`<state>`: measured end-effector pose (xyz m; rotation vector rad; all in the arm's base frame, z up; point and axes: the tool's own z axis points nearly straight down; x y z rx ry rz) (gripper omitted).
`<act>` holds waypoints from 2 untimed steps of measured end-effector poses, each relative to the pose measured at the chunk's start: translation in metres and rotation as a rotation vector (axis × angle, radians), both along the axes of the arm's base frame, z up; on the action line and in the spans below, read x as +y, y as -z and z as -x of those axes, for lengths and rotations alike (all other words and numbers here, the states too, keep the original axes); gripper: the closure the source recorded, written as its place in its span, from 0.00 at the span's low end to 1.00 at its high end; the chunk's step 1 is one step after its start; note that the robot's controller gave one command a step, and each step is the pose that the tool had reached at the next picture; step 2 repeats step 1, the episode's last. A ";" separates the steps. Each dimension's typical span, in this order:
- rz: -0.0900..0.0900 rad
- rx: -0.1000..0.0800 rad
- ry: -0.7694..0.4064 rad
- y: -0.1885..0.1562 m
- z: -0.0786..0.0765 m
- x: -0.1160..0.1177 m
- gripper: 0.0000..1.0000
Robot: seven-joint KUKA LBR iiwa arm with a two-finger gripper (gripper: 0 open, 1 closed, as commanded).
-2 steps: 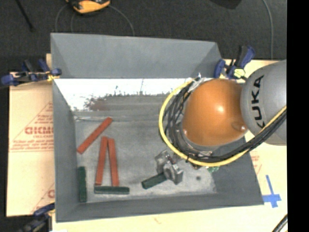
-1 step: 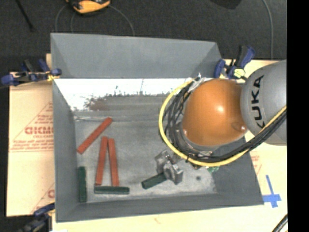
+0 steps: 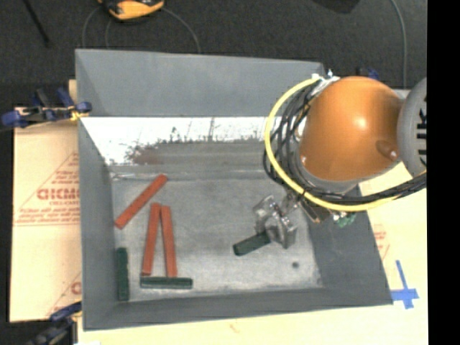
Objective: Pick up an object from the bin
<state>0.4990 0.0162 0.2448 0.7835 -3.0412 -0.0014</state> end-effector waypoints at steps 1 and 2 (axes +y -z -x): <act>0.001 -0.005 0.011 -0.023 -0.008 -0.012 1.00; 0.001 -0.005 0.011 -0.023 -0.008 -0.012 1.00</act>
Offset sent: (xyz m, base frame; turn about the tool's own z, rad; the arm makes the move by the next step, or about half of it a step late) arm 0.0011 0.0042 -0.0097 0.0043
